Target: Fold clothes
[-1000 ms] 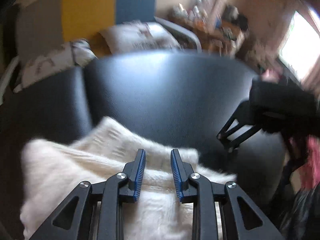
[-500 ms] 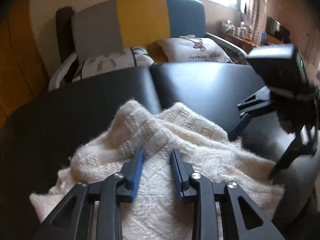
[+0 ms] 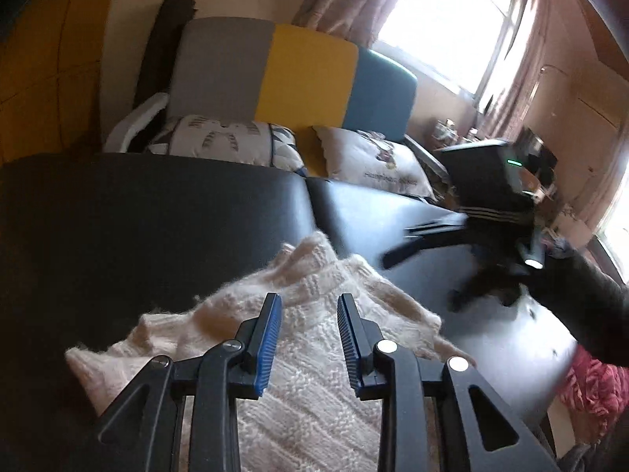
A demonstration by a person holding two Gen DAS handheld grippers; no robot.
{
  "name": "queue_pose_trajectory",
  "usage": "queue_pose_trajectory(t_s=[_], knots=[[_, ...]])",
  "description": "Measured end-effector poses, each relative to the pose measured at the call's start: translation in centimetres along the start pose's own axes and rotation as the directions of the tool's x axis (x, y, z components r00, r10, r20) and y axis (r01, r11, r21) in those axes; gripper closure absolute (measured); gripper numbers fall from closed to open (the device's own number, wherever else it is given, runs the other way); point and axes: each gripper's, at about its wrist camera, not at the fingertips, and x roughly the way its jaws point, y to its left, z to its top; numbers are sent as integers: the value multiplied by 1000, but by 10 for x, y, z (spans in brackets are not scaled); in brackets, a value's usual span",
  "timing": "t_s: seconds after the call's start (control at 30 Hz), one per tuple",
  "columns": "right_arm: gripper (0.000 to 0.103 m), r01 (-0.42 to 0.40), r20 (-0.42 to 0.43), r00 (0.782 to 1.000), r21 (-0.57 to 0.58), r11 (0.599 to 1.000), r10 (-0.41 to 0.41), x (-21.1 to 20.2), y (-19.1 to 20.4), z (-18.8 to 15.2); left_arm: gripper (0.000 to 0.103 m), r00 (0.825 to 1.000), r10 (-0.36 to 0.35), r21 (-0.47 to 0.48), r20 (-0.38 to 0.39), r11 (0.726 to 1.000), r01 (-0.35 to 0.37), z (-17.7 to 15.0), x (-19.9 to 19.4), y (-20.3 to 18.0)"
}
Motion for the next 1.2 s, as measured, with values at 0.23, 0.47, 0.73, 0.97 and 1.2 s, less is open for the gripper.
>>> queue_pose_trajectory(t_s=[0.23,0.47,0.73,0.97,1.2], knots=[[6,-229,-121,968,-59,972,220,38,16,3,71,988,86,-39,-128,995,-91,0,54,15],[6,38,-98,994,-85,996,-46,13,28,-19,70,997,57,-138,-46,988,-63,-3,28,29],[6,-26,-59,998,-200,980,14,44,64,18,71,981,192,-203,4,961,-188,-34,-11,44],[6,77,-109,990,-63,995,-84,88,5,29,66,951,311,-206,-4,930,-305,-55,-21,41],[6,267,-73,957,-162,950,-281,94,68,30,67,935,347,-299,66,901,-314,-60,-52,61]])
